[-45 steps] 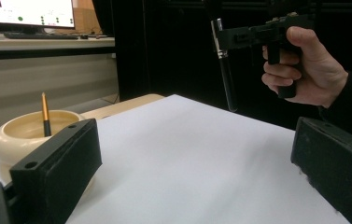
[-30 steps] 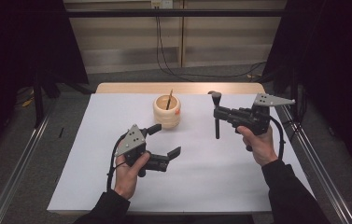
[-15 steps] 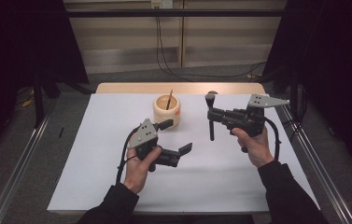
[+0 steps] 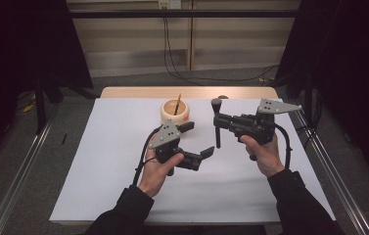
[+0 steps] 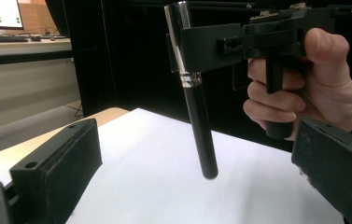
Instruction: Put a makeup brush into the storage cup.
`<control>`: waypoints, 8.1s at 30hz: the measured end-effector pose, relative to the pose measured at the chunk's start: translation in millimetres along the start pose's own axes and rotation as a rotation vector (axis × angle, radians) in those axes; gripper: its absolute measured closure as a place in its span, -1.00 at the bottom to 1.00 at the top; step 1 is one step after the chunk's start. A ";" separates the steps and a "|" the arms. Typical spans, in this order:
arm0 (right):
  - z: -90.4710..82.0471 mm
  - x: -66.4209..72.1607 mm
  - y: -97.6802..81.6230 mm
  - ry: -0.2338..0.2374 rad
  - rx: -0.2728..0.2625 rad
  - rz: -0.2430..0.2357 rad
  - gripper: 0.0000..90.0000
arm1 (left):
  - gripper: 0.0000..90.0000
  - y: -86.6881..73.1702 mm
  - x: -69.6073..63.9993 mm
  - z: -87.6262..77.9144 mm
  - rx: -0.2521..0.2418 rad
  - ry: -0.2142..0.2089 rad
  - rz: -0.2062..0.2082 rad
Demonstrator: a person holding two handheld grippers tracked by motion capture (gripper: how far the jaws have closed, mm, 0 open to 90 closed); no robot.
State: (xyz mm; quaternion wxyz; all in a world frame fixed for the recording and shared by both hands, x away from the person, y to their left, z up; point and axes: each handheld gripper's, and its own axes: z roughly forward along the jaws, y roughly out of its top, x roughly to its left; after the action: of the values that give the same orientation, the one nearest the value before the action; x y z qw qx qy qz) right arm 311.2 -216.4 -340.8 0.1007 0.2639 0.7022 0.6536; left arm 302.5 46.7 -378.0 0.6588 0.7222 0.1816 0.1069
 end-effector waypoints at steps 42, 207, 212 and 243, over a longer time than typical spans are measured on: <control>15.1 7.2 -8.0 0.019 0.024 -0.006 0.75 | 0.62 7.0 8.1 16.9 0.065 0.013 -0.064; -84.4 22.2 -103.1 -0.397 0.056 0.003 -0.80 | 0.77 34.0 146.3 -14.2 0.048 0.323 -0.094; -84.7 21.2 -103.6 -0.387 0.061 -0.001 -0.80 | 0.77 30.4 152.6 -12.9 0.037 0.348 -0.093; -84.3 20.4 -105.1 -0.349 0.074 -0.003 -0.80 | 0.77 -9.1 160.4 20.8 0.088 0.337 -0.092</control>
State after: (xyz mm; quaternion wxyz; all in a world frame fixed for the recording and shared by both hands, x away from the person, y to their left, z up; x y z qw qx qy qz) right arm 228.0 -279.7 -428.2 0.2122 0.3758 0.6982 0.5713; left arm 455.7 93.0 -403.0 0.5911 0.7130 0.3266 0.1883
